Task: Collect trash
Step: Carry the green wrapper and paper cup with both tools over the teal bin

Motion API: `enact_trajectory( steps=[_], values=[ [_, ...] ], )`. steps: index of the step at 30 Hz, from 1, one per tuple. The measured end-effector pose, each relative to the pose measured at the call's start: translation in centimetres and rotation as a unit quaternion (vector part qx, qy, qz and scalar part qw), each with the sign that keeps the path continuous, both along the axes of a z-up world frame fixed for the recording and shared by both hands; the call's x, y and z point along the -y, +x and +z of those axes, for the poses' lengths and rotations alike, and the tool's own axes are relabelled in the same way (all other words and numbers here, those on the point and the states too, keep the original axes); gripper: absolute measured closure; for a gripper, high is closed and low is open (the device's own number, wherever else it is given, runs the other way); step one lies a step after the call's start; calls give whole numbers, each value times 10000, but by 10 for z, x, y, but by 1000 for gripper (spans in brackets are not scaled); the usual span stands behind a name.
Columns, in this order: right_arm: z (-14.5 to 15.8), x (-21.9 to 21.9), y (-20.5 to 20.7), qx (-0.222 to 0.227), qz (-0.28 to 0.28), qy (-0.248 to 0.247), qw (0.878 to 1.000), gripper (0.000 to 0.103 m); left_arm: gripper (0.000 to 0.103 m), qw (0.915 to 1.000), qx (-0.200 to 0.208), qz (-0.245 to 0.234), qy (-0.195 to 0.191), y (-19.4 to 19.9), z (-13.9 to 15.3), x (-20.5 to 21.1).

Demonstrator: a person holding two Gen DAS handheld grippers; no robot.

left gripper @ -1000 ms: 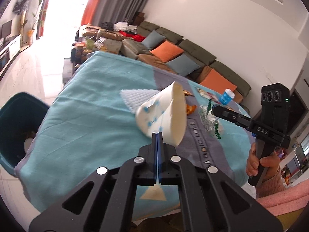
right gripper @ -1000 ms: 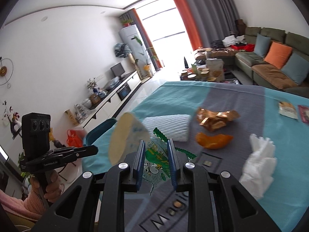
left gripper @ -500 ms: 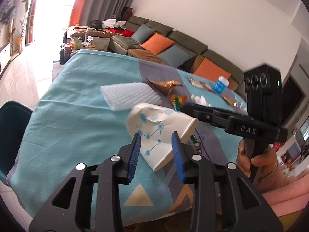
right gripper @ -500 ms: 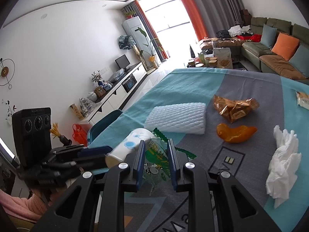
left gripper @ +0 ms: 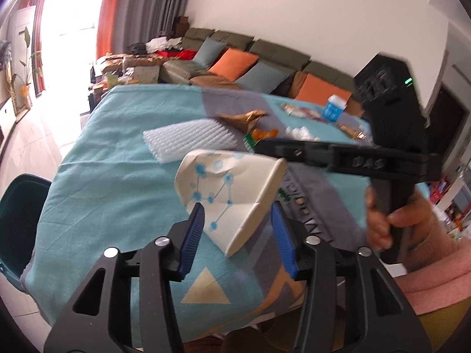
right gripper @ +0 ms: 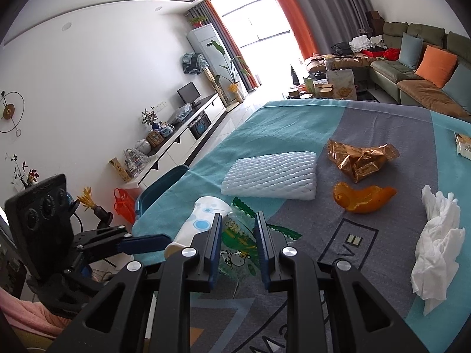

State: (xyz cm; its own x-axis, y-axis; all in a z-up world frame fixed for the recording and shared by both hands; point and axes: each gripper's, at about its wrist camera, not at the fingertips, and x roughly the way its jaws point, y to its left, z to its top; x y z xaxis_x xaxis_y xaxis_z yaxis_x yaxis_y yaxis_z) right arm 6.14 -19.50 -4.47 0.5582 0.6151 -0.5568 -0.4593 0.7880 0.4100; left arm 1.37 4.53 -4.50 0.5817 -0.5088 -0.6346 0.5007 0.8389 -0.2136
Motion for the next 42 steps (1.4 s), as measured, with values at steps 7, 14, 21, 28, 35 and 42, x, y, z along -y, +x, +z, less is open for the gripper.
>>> enact_trajectory(
  steps=[7, 14, 21, 28, 35, 42],
  values=[
    [1, -7, 0, 19, 92, -29, 10000, 82, 99, 9994, -235, 244, -92, 9, -12, -14],
    [10, -21, 5, 111, 280, -14, 9995, 82, 100, 9977, -89, 598, -310, 7, -1, -42],
    [20, -43, 12, 232, 551, 15, 9982, 82, 100, 9938, 81, 1051, -356, -2, 12, -76],
    [30, -75, 23, 331, 927, 70, 9951, 82, 100, 9872, 224, 1545, -335, -10, 24, -112],
    [35, -105, 37, 325, 1263, 129, 9914, 82, 100, 9774, 275, 2068, -328, -14, 31, -151],
    [39, -137, 52, 378, 1490, 120, 9880, 83, 100, 9667, 262, 2529, -293, -15, 33, -188]
  ],
)
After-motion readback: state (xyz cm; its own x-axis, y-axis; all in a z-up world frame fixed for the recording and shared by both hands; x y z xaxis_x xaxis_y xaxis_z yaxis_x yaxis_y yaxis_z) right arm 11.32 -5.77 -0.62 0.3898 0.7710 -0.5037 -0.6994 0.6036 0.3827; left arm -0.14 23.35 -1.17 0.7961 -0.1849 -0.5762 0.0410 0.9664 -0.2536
